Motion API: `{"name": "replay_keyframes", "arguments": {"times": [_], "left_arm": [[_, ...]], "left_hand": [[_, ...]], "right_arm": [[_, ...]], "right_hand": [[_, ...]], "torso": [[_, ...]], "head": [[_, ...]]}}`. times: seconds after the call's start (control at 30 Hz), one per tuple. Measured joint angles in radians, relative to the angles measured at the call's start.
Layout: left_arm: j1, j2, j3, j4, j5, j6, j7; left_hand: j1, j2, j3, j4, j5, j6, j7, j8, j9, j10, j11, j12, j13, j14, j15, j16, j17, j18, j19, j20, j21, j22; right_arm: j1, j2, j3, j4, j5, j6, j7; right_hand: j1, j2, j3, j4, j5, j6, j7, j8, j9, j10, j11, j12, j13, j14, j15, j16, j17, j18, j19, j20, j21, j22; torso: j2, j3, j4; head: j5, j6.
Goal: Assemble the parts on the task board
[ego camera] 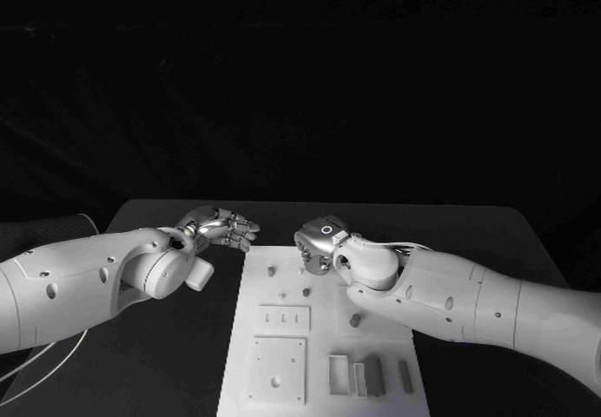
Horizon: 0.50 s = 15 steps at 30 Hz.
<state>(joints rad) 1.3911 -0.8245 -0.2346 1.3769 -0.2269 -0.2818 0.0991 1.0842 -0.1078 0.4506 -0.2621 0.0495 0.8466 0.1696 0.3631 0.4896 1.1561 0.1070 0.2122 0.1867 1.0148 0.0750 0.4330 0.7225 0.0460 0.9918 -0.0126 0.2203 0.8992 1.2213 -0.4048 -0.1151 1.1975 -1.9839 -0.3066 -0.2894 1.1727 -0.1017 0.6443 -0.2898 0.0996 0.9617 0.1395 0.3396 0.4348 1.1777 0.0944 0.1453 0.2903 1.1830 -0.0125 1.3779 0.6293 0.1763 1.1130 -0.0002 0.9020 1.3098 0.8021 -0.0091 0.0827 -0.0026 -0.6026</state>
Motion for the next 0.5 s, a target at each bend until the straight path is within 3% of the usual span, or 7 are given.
{"name": "replay_keyframes", "arguments": {"times": [0.5], "left_arm": [[0.000, 0.006, 0.002, -0.004, -0.015, 0.000, 0.000]], "left_hand": [[0.000, 0.000, 0.000, 0.000, 0.000, 0.000, 0.000, 0.000, 0.000, 0.000, 0.000, -0.003, 0.001, 0.000, 0.000, -0.004, 0.002, 0.000, 0.000, 0.000, 0.000, 0.000]], "right_arm": [[-0.002, 0.016, -0.003, -0.035, 0.001, -0.005, 0.004]], "right_hand": [[-0.004, -0.004, 0.000, 0.000, 0.000, 0.000, 0.000, 0.000, 0.000, 0.000, 0.000, 0.000, 0.000, 0.002, 0.002, 0.000, -0.001, 0.000, -0.003, -0.003, 0.000, 0.000]], "torso": [[0.000, -0.0002, -0.0012]], "head": [[0.005, -0.003]]}}
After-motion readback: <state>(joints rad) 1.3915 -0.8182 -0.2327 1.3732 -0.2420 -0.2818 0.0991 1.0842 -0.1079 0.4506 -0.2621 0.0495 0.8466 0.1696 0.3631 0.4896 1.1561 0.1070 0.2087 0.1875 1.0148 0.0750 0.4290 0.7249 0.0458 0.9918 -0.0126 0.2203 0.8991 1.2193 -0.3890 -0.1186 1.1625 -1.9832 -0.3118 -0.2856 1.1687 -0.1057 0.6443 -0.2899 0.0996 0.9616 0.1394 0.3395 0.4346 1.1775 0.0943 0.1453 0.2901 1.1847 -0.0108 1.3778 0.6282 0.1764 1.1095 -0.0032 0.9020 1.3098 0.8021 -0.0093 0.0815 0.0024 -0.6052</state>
